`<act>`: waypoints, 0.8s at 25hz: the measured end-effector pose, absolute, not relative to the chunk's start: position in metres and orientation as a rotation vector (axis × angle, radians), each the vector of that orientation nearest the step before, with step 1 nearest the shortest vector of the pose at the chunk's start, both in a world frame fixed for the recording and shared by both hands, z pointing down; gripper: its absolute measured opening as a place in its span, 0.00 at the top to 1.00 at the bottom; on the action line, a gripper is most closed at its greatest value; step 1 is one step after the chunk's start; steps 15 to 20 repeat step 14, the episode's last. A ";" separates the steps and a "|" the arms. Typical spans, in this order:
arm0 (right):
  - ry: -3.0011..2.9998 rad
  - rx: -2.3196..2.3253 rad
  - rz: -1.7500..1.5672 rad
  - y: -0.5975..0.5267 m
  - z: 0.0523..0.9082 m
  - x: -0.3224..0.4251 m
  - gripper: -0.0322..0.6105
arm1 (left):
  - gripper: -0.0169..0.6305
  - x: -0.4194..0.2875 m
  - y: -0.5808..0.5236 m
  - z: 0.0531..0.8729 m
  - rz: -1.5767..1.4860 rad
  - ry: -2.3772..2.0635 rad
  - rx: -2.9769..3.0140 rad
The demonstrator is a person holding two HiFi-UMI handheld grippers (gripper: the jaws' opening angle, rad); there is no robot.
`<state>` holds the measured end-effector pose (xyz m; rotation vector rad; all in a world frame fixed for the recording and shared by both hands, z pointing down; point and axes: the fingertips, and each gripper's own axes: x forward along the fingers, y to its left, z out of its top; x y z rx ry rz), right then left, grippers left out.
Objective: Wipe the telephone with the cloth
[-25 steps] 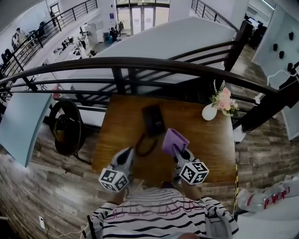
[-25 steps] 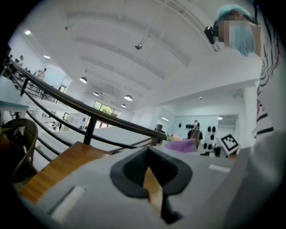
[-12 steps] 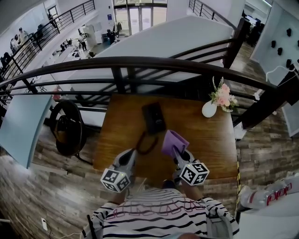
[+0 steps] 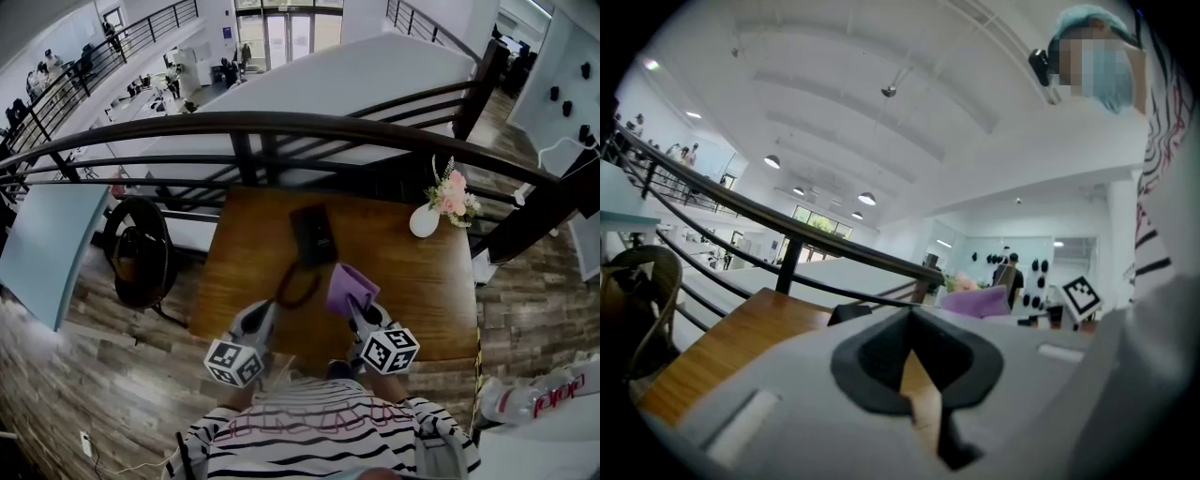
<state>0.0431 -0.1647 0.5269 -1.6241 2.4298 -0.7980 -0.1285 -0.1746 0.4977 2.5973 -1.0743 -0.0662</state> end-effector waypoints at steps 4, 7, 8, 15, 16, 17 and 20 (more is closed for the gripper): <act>2.438 -1.622 -0.797 -0.164 0.528 0.038 0.89 | 0.97 -0.134 -0.174 0.500 -0.070 -1.089 2.586; 2.444 -1.616 -0.800 -0.166 0.527 0.039 0.89 | 0.97 -0.133 -0.175 0.500 -0.074 -1.095 2.578; 2.445 -1.616 -0.801 -0.167 0.527 0.040 0.89 | 0.97 -0.132 -0.176 0.500 -0.076 -1.095 2.577; 2.444 -1.616 -0.800 -0.172 0.531 0.042 0.89 | 0.97 -0.128 -0.181 0.505 -0.075 -1.089 2.577; 2.444 -1.616 -0.800 -0.172 0.531 0.042 0.89 | 0.97 -0.128 -0.181 0.505 -0.075 -1.089 2.577; 2.444 -1.616 -0.800 -0.172 0.531 0.042 0.89 | 0.97 -0.128 -0.181 0.505 -0.075 -1.089 2.577; 2.444 -1.616 -0.800 -0.172 0.531 0.042 0.89 | 0.97 -0.128 -0.181 0.505 -0.075 -1.089 2.577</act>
